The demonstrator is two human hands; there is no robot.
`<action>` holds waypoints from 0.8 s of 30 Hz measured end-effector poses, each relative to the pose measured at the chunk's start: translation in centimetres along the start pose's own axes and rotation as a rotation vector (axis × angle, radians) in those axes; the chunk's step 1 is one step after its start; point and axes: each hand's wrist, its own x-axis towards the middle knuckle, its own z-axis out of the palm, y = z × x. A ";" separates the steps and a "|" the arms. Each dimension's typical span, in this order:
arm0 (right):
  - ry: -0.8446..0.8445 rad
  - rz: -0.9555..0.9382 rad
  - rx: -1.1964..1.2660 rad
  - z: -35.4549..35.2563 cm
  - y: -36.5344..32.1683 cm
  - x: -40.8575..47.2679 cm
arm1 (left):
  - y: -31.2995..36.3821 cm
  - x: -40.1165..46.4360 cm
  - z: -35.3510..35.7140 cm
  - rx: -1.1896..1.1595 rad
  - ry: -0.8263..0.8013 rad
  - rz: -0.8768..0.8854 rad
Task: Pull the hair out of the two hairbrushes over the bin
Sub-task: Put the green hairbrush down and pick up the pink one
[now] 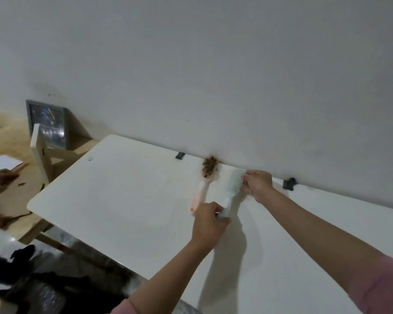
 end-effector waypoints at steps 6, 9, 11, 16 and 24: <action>0.053 -0.073 -0.125 -0.6 0.4 1.4 | 0.5 0.4 2.0 0.029 -0.024 -0.001; 0.070 -0.099 -0.190 -0.8 0.8 2.1 | 0.2 0.2 2.6 0.012 -0.005 -0.009; 0.074 -0.118 -0.212 -0.9 0.8 1.9 | -0.1 0.2 2.8 0.022 -0.007 0.021; 0.171 -0.252 -0.305 -0.9 0.0 0.1 | -0.6 0.1 2.2 0.039 0.009 0.130; -0.007 -0.510 -0.399 5.5 -0.1 -3.3 | -2.0 1.7 -1.3 0.108 0.341 0.064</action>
